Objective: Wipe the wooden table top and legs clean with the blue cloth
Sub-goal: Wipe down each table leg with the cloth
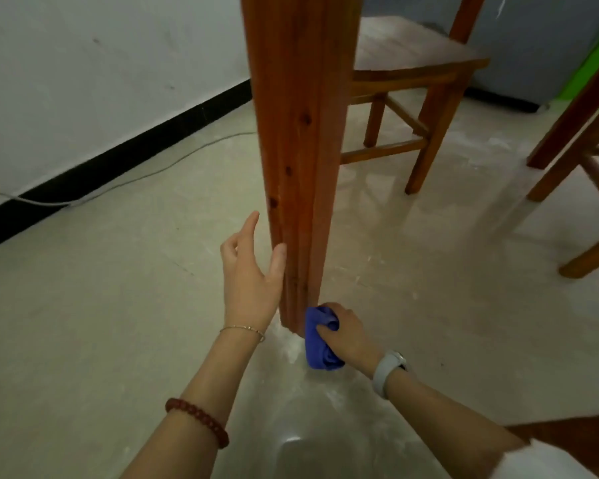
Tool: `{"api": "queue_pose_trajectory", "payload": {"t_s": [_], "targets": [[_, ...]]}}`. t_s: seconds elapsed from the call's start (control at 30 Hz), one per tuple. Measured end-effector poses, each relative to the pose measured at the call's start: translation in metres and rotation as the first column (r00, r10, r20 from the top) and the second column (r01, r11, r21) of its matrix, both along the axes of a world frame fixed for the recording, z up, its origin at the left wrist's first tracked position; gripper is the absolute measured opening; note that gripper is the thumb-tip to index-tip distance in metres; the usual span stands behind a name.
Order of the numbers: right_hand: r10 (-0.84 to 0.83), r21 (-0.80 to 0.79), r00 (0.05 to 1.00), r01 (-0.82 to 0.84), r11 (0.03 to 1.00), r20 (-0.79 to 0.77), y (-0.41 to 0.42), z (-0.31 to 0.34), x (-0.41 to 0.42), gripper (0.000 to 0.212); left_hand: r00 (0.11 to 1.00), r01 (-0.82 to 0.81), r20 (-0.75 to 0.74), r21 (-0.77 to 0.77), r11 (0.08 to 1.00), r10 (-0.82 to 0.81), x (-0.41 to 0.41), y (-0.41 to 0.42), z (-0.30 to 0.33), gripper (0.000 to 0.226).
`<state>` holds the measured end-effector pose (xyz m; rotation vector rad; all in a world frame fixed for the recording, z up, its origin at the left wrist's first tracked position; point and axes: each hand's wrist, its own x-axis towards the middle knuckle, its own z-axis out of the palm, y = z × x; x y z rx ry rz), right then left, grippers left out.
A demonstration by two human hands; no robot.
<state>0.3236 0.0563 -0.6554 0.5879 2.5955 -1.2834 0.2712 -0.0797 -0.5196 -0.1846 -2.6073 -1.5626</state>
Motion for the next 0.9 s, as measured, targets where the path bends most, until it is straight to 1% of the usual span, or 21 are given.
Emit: {"api": "queue_pose_trajectory", "payload": {"t_s": [0.07, 0.1, 0.17, 0.23, 0.27, 0.33, 0.4, 0.47, 0.5, 0.6, 0.7, 0.8, 0.9], "targets": [[0.001, 0.009, 1.000, -0.001, 1.000, -0.022, -0.009, 0.035, 0.015, 0.031, 0.995, -0.046, 0.086, -0.108, 0.993, 0.055, 0.012, -0.026, 0.005, 0.051], [-0.025, -0.008, 0.998, 0.025, 1.000, -0.052, -0.016, 0.053, 0.025, 0.028, 0.989, -0.065, 0.120, -0.163, 0.984, 0.085, 0.021, -0.041, 0.008, 0.048], [-0.138, -0.078, 0.986, 0.130, 0.988, -0.098, -0.036, 0.092, 0.046, 0.028, 0.979, -0.097, 0.148, -0.271, 0.958, 0.141, 0.042, -0.072, 0.020, 0.042], [-0.215, -0.099, 0.969, 0.204, 0.974, -0.119, -0.060, 0.129, 0.068, 0.027, 0.965, -0.131, 0.177, -0.308, 0.942, 0.192, 0.066, -0.104, 0.039, 0.039], [-0.207, -0.078, 0.971, 0.199, 0.977, -0.123, -0.073, 0.147, 0.077, 0.024, 0.948, -0.158, 0.219, -0.303, 0.940, 0.230, 0.077, -0.118, 0.052, 0.038], [-0.104, 0.028, 0.989, 0.107, 0.994, -0.106, -0.097, 0.186, 0.099, 0.022, 0.899, -0.210, 0.317, -0.296, 0.932, 0.304, 0.101, -0.143, 0.080, 0.038], [-0.005, 0.130, 0.997, 0.015, 0.991, -0.073, -0.116, 0.232, 0.115, 0.032, 0.874, -0.222, 0.360, -0.304, 0.927, 0.327, 0.123, -0.162, 0.116, 0.043], [0.006, 0.172, 0.998, 0.005, 0.985, -0.061, -0.131, 0.279, 0.121, 0.037, 0.857, -0.215, 0.386, -0.336, 0.917, 0.343, 0.137, -0.177, 0.155, 0.049], [-0.005, 0.172, 0.999, 0.013, 0.985, -0.050, -0.139, 0.302, 0.124, 0.038, 0.842, -0.207, 0.411, -0.352, 0.913, 0.349, 0.142, -0.183, 0.174, 0.047], [-0.019, 0.143, 1.000, 0.022, 0.990, -0.019, -0.164, 0.370, 0.129, 0.041, 0.794, -0.181, 0.493, -0.365, 0.913, 0.354, 0.154, -0.201, 0.235, 0.037], [-0.025, 0.083, 1.000, 0.024, 0.996, 0.011, -0.187, 0.432, 0.130, 0.043, 0.803, -0.149, 0.490, -0.384, 0.911, 0.338, 0.162, -0.212, 0.296, 0.038], [-0.006, 0.040, 1.000, 0.005, 0.999, 0.027, -0.199, 0.474, 0.123, 0.046, 0.806, -0.073, 0.503, -0.438, 0.896, 0.312, 0.155, -0.215, 0.332, 0.038], [-0.075, -0.003, 0.996, 0.076, 0.997, 0.048, -0.199, 0.502, 0.114, 0.047, 0.802, 0.023, 0.540, -0.454, 0.890, 0.254, 0.136, -0.212, 0.355, 0.037]]}}
